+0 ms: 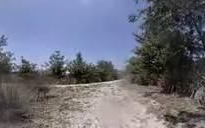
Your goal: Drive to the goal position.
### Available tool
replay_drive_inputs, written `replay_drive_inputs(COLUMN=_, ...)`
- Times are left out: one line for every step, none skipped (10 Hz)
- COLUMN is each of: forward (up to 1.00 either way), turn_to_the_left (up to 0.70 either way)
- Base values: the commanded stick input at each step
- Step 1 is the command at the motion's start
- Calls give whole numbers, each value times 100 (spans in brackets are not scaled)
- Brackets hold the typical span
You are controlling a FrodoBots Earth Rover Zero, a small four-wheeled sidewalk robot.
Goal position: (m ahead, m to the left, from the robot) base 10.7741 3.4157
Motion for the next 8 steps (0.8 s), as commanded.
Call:
replay_drive_inputs(forward=30, turn_to_the_left=0)
replay_drive_inputs(forward=30, turn_to_the_left=0)
replay_drive_inputs(forward=30, turn_to_the_left=0)
replay_drive_inputs(forward=30, turn_to_the_left=0)
replay_drive_inputs(forward=30, turn_to_the_left=0)
replay_drive_inputs(forward=30, turn_to_the_left=0)
replay_drive_inputs(forward=30, turn_to_the_left=0)
replay_drive_inputs(forward=30, turn_to_the_left=0)
